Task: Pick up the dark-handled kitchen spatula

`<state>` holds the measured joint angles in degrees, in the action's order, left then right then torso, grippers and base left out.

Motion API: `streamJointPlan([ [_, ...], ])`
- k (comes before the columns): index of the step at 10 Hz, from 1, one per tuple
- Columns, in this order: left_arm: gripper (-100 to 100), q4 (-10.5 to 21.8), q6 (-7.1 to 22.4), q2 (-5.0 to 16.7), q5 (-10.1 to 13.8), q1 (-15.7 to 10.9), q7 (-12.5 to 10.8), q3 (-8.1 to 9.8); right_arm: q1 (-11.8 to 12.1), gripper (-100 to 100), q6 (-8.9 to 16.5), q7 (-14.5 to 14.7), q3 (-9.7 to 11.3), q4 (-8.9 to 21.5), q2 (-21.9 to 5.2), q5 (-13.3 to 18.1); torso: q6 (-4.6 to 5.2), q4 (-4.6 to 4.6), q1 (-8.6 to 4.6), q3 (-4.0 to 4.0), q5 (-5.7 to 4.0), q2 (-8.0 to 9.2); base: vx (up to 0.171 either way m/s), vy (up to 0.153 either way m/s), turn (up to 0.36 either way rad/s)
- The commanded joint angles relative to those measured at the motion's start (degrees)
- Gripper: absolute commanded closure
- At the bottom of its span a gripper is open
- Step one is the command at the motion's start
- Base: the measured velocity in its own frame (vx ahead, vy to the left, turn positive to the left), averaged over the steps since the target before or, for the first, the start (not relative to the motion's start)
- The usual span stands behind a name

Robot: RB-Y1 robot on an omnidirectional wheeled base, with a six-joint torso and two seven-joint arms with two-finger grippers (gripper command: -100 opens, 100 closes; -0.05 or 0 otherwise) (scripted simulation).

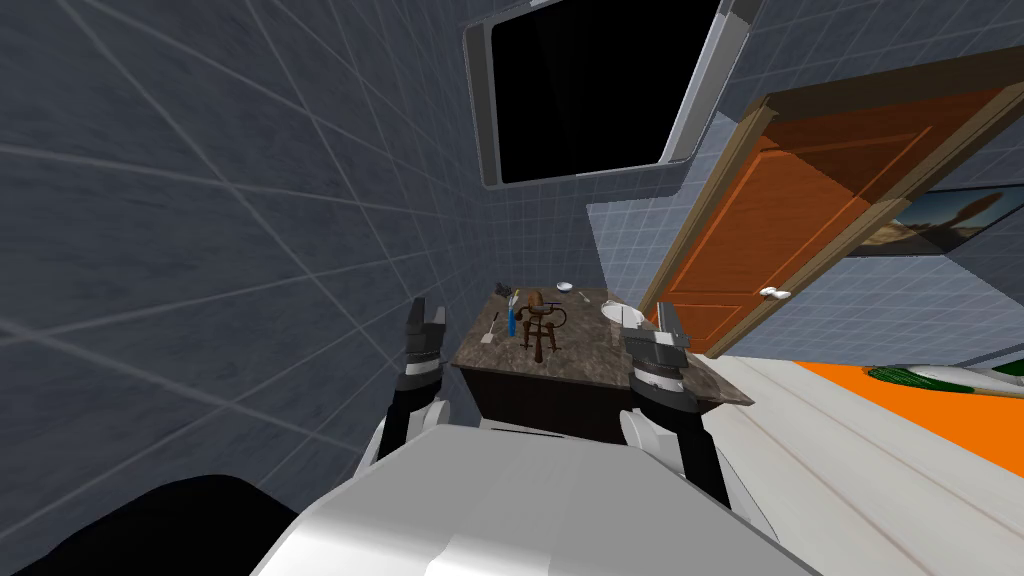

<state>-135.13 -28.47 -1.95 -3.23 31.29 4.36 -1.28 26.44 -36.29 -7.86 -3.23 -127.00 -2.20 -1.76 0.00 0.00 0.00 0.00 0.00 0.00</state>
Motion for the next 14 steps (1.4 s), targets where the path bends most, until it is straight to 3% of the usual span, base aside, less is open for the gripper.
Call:
streamJointPlan([
  [1, -100, 1.81, 1.47, 2.45, -0.12, -2.17, -1.42, 0.28, 0.0, 0, 0.0, 0.0, 0.0, 0.0, 0.0, 0.0, 0.0, 0.0, 0.0, 0.0, 0.0, 0.0, -0.008, 0.003, 0.003],
  [6, -100, 9.57, 8.63, 8.57, -0.63, -11.7, -8.48, 1.69, 0.0, 0, 0.0, 0.0, 0.0, 0.0, 0.0, 0.0, 0.01, 0.01, 0.06, 0.02, 0.01, 0.04, -0.021, 0.007, -0.001],
  [7, -100, 10.55, 8.63, 8.57, -0.63, -12.18, -8.48, 1.69, 0.0, 0, 0.0, 0.0, 0.0, 0.0, 0.0, 0.0, 0.0, 0.01, 0.07, 0.02, 0.02, 0.04, -0.015, 0.011, 0.0],
  [9, -100, 14.51, 12.27, 10.8, -0.94, -16.25, -12.41, 2.55, 0.0, 0, 0.0, 0.0, 0.0, 0.0, 0.0, 0.0, 0.0, 0.0, 0.07, 0.01, 0.02, 0.02, -0.018, 0.015, 0.005],
  [10, -100, 15.82, 12.88, 10.8, -0.94, -17.76, -12.7, 2.55, 0.0, 0, 0.0, 0.0, 0.0, 0.0, 0.0, 0.0, 0.0, 0.0, 0.09, 0.02, 0.02, 0.03, -0.015, 0.013, 0.001],
  [11, -100, 18.16, 14.99, 11.84, -1.09, -20.04, -15.03, 3.03, 0.0, 0, 0.0, 0.0, 0.0, 0.0, 0.0, 0.0, 0.0, 0.01, 0.06, 0.01, 0.01, 0.02, -0.011, 0.014, 0.002],
  [12, -100, 18.77, 15.22, 11.84, -1.09, -20.77, -15.03, 3.03, 0.0, 0, 0.0, 0.0, 0.0, 0.0, 0.0, 0.0, 0.0, 0.0, 0.07, 0.0, 0.02, 0.01, -0.008, 0.013, 0.001],
  [13, -100, 21.5, 16.98, 12.83, -1.24, -22.94, -17.49, 3.54, 0.0, 0, 0.0, 0.0, 0.0, 0.0, 0.0, 0.0, 0.0, 0.0, 0.05, 0.01, 0.01, 0.01, -0.009, 0.013, 0.002],
  [14, -100, 21.88, 17.69, 12.83, -1.24, -23.9, -17.49, 3.54, 0.0, 0, 0.0, 0.0, 0.0, 0.0, 0.0, 0.0, 0.0, 0.0, 0.05, 0.0, 0.01, 0.0, -0.008, 0.01, -0.001],
])
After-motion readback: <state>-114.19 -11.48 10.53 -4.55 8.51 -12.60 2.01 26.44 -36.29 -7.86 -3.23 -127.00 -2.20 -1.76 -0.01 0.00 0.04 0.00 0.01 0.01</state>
